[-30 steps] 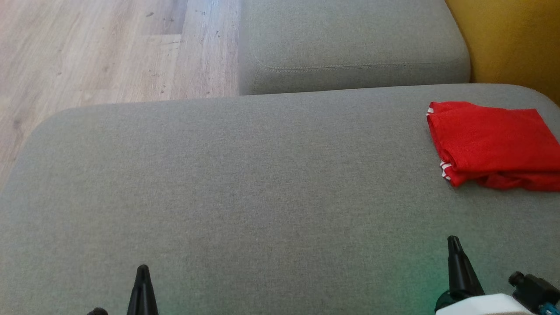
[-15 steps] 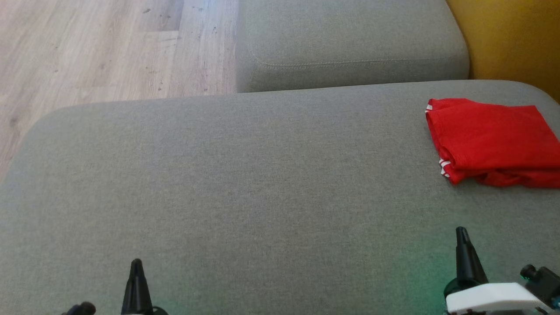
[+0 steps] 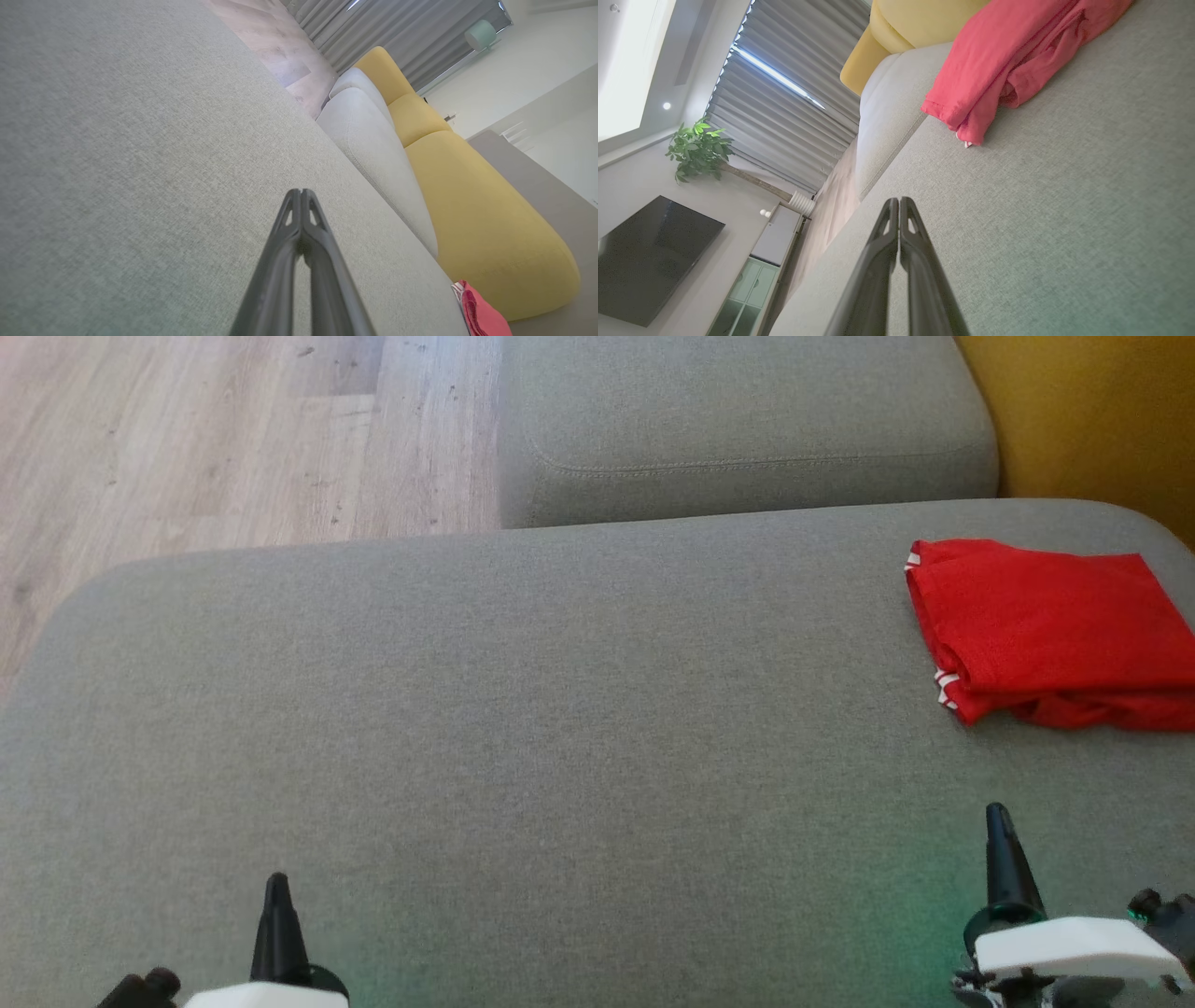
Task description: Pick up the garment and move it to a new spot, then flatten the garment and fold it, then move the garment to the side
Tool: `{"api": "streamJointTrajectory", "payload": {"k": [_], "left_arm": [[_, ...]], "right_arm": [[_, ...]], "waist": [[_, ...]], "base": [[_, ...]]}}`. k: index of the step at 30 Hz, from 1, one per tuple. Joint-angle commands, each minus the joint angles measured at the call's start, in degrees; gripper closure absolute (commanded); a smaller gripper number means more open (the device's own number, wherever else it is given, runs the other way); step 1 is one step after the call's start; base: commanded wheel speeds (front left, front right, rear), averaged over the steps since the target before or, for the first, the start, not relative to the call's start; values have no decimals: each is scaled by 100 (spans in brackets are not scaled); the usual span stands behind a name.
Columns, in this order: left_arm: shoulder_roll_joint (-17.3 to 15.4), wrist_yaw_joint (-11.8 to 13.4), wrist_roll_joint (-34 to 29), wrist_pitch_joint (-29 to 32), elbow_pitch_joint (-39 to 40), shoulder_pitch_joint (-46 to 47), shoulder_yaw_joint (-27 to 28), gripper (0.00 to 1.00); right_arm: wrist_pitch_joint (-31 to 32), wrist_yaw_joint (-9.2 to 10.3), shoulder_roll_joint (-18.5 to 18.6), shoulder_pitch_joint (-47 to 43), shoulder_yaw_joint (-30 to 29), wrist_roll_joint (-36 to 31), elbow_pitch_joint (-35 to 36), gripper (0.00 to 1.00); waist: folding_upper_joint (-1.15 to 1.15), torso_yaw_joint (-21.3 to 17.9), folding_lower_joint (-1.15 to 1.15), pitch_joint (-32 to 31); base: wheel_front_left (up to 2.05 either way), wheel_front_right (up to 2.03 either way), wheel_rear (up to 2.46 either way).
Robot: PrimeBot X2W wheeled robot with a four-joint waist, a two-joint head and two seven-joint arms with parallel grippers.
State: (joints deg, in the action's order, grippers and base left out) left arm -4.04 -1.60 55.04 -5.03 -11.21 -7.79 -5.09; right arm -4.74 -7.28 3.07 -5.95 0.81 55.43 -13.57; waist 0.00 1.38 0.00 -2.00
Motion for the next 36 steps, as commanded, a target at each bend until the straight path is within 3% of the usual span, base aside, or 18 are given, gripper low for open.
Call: {"api": "streamJointTrajectory", "payload": {"k": [1,36], "left_arm": [[-79,-60,131,22,138,356,184,100],[-74,-396,2546,607,-122,1005,640,100]], "right_arm": [[25,-12,135,299,16,142,162,100],[603,-18,144,867,-311,2511,40,100]], "waist": [[0,-2,0,3],[0,-88,0,140]], "base": [[0,0,0],[0,0,0]]}}
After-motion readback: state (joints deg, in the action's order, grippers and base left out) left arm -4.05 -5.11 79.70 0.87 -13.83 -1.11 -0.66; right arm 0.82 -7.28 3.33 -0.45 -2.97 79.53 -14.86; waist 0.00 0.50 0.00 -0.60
